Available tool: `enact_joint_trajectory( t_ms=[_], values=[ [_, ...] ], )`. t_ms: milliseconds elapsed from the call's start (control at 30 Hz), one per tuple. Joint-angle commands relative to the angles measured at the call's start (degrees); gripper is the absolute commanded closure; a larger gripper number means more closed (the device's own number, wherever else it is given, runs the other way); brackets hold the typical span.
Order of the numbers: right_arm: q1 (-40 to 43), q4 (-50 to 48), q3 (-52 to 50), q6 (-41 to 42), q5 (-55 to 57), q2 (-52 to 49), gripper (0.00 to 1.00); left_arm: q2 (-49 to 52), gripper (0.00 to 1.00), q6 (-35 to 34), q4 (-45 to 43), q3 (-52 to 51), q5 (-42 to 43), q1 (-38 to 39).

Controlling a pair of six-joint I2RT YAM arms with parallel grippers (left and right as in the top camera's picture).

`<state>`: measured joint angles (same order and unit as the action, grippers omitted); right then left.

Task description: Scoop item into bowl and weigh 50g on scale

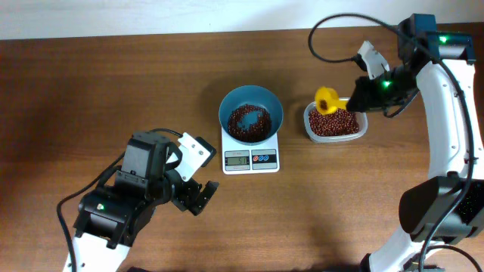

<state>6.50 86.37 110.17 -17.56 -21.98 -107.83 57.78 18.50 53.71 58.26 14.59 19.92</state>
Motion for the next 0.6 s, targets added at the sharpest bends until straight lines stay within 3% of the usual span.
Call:
enact_joint_trajectory(
  t_ms=[0, 167, 567],
  values=[
    [-0.28, 2.19, 0.2, 0.74, 14.25, 0.98, 0.96, 0.02, 0.01, 1.07, -0.09, 0.13, 0.83, 0.17],
    [-2.71, 0.9, 0.2, 4.96, 27.87, 0.98, 0.96, 0.02, 0.01, 1.07, -0.09, 0.13, 0.83, 0.17],
    [-12.9, -0.81, -0.02, 7.63, 38.21, 0.96, 0.96, 0.02, 0.01, 1.09, -0.09, 0.13, 0.83, 0.17]
  ],
)
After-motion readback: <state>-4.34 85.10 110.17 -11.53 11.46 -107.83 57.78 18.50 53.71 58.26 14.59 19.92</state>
